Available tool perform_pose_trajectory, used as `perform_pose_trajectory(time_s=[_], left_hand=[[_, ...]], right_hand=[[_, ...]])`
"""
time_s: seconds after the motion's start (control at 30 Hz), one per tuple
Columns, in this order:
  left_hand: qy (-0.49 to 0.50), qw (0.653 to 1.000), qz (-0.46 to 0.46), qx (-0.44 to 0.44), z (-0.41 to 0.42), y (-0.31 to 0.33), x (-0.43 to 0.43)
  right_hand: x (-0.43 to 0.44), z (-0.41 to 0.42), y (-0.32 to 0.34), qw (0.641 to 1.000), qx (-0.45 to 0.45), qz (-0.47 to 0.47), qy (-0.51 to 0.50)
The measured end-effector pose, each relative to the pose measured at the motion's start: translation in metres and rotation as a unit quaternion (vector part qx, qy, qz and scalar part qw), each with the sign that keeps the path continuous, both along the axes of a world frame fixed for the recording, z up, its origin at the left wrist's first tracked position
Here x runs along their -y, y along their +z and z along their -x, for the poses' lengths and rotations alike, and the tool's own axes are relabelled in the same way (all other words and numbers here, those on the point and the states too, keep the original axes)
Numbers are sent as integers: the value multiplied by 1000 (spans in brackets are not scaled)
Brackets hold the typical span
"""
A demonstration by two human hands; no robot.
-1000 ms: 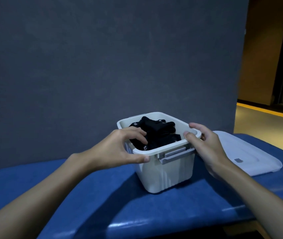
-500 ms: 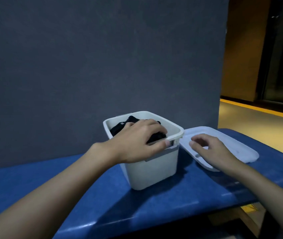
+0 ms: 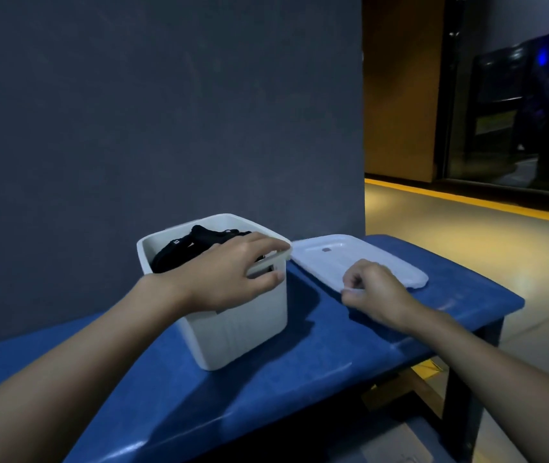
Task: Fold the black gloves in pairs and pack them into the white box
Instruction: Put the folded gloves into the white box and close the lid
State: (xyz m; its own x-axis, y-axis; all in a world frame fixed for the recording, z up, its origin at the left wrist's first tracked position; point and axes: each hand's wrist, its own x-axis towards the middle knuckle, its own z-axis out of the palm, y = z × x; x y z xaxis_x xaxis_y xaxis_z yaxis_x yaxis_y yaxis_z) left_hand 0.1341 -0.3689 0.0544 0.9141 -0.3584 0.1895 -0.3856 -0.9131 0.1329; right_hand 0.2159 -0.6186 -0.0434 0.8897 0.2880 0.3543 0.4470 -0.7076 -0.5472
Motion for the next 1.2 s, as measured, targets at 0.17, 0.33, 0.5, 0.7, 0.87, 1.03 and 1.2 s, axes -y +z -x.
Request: perform_pose_trajectory(time_s=[0.17,0.33,0.5,0.7,0.87,1.03,1.2], left_hand=[[3,1000,-2,5,2,1,0],[-1,999,3,33,7,6,4],[-9,994,50,95,18,19,8],[-2,984,148,103,42,38,12],[10,975,172,143,60,43,7],[56,970,136,195,71,31,-25],[113,986,69,103,79,17,-47]], right_hand=[[7,18,38,986,96,-128,-36],[15,33,86,954,168,-233,-80],[-7,61,130,895,236,-379,1],[-39,75,163,848,264,-454,77],[-73,74,160,802,155,-571,85],[-94,67,142,795,-18,-594,121],[-97,49,110,924,-75,-362,94]])
